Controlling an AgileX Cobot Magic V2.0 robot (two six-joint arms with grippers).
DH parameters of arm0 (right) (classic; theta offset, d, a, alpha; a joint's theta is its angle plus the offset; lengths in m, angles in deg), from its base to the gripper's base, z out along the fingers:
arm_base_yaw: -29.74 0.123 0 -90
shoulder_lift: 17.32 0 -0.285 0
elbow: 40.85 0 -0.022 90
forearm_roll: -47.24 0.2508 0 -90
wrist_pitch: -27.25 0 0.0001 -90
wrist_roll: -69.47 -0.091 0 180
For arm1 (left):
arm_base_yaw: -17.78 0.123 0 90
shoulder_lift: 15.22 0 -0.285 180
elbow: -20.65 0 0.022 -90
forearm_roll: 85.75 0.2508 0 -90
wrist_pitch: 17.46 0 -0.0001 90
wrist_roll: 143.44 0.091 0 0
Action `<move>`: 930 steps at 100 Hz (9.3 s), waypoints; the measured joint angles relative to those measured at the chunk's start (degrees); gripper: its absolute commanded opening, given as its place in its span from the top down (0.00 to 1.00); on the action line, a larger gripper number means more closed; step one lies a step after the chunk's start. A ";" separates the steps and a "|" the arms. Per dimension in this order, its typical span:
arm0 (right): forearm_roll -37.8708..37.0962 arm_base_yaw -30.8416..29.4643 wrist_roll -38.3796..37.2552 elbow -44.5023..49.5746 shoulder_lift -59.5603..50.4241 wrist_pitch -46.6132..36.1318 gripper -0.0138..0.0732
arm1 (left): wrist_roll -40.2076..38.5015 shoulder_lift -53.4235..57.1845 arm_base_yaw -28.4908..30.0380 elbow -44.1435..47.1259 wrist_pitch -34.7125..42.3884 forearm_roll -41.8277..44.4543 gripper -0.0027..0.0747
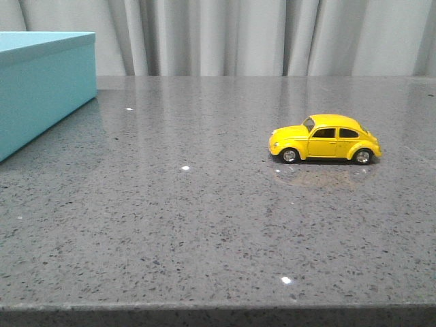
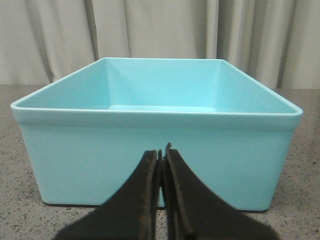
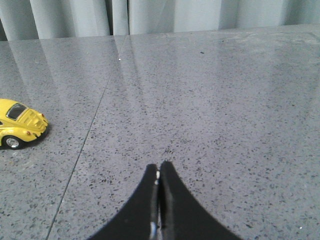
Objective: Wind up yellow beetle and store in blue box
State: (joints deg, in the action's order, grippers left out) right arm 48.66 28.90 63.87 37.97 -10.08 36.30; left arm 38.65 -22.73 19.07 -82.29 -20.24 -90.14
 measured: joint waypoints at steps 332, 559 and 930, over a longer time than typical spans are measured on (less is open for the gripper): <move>6.01 0.00 0.00 -37.25 34.39 22.82 0.55 | 0.00 -25.64 0.00 -26.67 -7.95 -1.15 0.58; -6.41 30.10 -35.33 -79.99 96.34 50.20 0.26 | 0.00 -25.64 0.00 -26.67 -7.17 -1.78 0.58; -8.01 20.58 -29.40 -55.52 42.40 33.03 0.26 | 46.87 -87.78 -26.55 -74.50 -55.91 -2.14 0.37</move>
State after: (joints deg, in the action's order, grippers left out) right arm 40.65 49.48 34.47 -17.55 32.31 69.33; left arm 85.52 -110.51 -7.48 -156.79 -76.15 -92.27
